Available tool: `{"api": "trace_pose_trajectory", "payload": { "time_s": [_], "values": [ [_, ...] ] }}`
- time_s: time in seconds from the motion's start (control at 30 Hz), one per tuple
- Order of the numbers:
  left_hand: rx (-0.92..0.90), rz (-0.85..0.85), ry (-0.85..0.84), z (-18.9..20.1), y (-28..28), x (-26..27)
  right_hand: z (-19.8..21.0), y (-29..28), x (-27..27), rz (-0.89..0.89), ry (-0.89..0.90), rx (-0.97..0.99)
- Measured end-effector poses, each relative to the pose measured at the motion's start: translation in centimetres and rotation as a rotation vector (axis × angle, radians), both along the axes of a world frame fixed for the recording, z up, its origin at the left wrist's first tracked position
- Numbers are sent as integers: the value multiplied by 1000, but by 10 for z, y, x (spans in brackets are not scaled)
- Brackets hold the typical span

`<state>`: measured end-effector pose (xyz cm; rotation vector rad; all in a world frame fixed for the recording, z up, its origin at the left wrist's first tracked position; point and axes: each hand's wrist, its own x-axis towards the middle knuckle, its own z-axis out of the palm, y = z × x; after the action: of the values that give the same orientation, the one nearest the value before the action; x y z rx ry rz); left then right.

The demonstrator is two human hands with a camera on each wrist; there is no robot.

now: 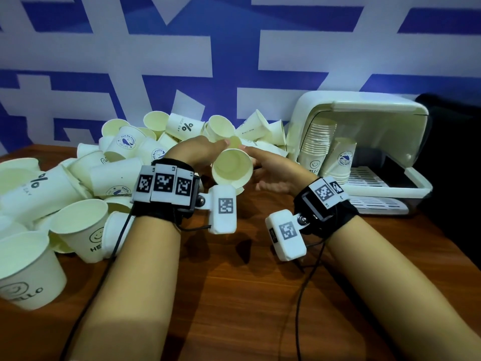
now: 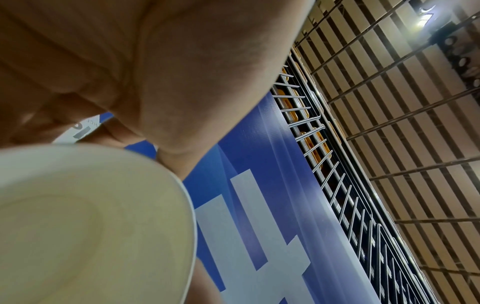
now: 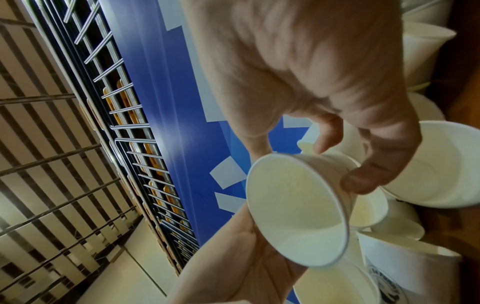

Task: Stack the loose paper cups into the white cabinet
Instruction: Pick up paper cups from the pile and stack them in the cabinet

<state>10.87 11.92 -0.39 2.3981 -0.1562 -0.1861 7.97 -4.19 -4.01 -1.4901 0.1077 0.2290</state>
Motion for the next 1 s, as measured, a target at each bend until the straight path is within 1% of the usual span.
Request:
{"api": "trace_pose_trajectory", "payload": {
  "time_s": [0.1, 0.27, 0.43, 0.7, 0.87, 1.0],
  "values": [
    [-25, -19, 25, -1, 0, 0, 1, -1, 0, 44, -9, -26],
    [-85, -24, 36, -2, 0, 2, 5, -6, -2, 45, -31, -110],
    [-132, -47, 56, 4, -3, -2, 9, -15, -2, 101, -125, -197],
    [-281, -136, 140, -2, -12, -8, 6, -21, -2, 121, -85, -260],
    [-255, -165, 161, -1, -14, -10, 11, -28, -5, 152, -64, -329],
    [-286, -192, 144, 1, -14, -10, 19, -34, -9, 172, -83, -352]
  ]
}}
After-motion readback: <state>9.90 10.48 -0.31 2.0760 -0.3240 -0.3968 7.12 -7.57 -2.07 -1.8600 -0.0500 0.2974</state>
